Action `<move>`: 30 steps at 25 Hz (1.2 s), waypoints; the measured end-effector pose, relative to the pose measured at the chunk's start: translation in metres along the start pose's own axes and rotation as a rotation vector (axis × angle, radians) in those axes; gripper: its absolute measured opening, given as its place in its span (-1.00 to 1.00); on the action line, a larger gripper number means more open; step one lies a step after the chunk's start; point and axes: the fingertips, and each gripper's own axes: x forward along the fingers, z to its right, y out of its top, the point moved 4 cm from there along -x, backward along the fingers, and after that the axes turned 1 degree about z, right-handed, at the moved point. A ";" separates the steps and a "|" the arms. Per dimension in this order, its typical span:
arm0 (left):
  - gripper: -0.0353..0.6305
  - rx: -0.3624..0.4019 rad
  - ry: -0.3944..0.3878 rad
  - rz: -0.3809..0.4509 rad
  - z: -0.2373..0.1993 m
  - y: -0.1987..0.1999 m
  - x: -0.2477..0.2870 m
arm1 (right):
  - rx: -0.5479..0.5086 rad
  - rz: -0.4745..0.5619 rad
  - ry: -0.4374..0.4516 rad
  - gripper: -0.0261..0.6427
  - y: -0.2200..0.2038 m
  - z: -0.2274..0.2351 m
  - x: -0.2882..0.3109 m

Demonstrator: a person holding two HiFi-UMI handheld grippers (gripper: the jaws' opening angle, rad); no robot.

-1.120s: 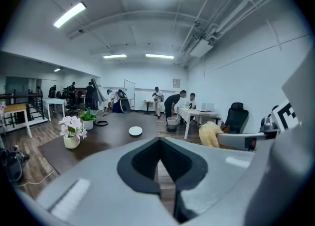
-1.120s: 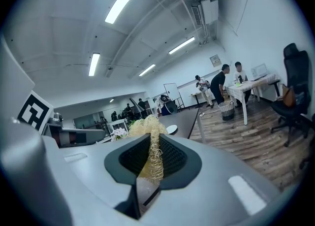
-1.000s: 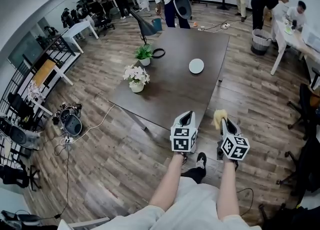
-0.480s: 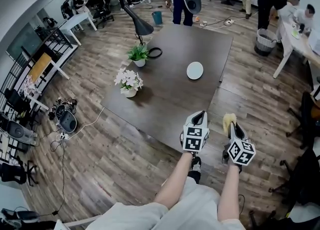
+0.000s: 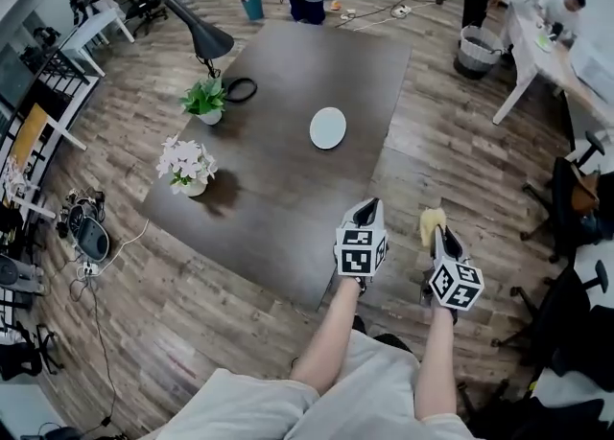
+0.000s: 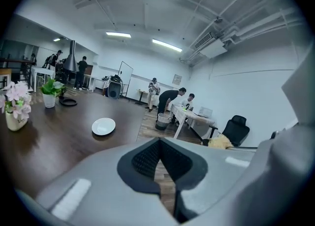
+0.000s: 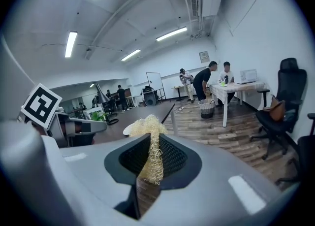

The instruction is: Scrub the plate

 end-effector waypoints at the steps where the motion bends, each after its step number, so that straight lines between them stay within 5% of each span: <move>1: -0.89 -0.007 -0.001 0.000 0.000 0.004 0.007 | 0.003 0.000 -0.012 -0.69 0.004 0.007 0.002; 9: -0.89 -0.060 0.039 -0.034 -0.008 0.000 0.043 | 0.034 -0.116 -0.027 -0.69 0.002 0.039 0.034; 15: -0.89 -0.194 0.241 0.051 -0.043 0.005 0.057 | -0.035 -0.156 0.124 -0.69 0.021 0.038 0.097; 20: -0.89 -0.230 0.368 0.131 -0.064 0.034 0.067 | -0.071 -0.165 0.244 -0.69 0.051 0.034 0.150; 30: -0.89 -0.220 0.464 0.207 -0.036 0.067 0.131 | -0.085 -0.192 0.456 -0.69 0.102 0.057 0.241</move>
